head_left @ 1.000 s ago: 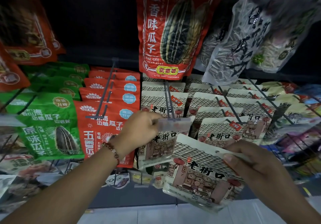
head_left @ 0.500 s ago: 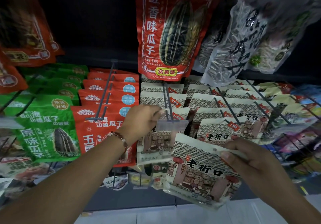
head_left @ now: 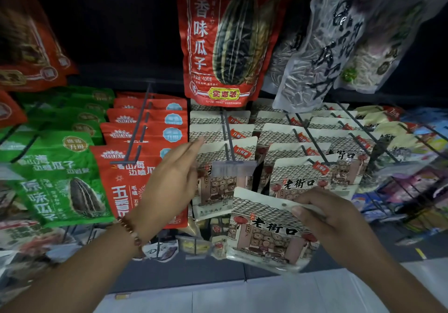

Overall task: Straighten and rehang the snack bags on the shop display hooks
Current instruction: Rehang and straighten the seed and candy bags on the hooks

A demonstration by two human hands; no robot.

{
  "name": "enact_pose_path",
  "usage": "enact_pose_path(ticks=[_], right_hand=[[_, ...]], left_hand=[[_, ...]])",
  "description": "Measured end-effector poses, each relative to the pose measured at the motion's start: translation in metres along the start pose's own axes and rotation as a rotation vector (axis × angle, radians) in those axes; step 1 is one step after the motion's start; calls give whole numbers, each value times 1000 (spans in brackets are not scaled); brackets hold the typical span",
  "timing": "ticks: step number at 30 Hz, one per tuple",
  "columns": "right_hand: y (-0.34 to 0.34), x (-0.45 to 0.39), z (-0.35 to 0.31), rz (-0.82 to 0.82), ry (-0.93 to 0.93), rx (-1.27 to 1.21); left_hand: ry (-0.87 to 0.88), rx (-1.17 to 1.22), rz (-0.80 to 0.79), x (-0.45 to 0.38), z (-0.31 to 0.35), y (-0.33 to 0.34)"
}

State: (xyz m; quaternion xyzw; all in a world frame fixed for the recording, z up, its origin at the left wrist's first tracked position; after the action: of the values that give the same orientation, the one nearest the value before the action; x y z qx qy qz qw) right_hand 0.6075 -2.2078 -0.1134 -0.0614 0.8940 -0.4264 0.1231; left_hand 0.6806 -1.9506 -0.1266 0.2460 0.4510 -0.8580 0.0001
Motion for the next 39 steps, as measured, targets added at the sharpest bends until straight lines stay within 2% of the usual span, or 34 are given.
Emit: enact_pose_path(ticks=[5,9,14,18,22,25,29,32,34,39], right_hand=[[12,-3,1,-3,-30,19],[23,-4,1,-25,-52,60],[32,-2,-1,-44,-105,65],[36,2,-4,-45,-141,51],[39,10,1,-66,-163,27],[42,16,9,-91,-176,12],[39,23,22,-111,-217,27],[31,28,38,-111,-241,66],[23,31,50,-91,-252,90],[5,29,82,-125,-249,90]], left_hand=[[25,3,100,24,12,-26],[190,-29,-18,33,51,-12],[140,-98,3,36,63,-8],[134,-170,-88,47,76,9],[-62,-216,-303,65,69,36],[-112,-253,-423,82,79,58],[-8,-304,-414,81,106,80],[90,-328,-520,73,135,106],[89,-330,-560,66,144,121],[24,-276,-542,53,156,149]])
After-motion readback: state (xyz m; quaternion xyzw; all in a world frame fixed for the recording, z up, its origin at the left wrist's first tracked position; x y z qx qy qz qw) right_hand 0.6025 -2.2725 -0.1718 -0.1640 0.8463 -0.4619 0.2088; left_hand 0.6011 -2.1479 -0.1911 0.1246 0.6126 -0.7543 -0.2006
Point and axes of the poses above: each hand's wrist, its own x-axis away from the middle knuckle, its own y-axis out of the palm, z = x × y, the point moved 10 cm from there along -x, towards the middle knuckle, and after that the axes turned 1 degree about -z, right-handed, at the moved point
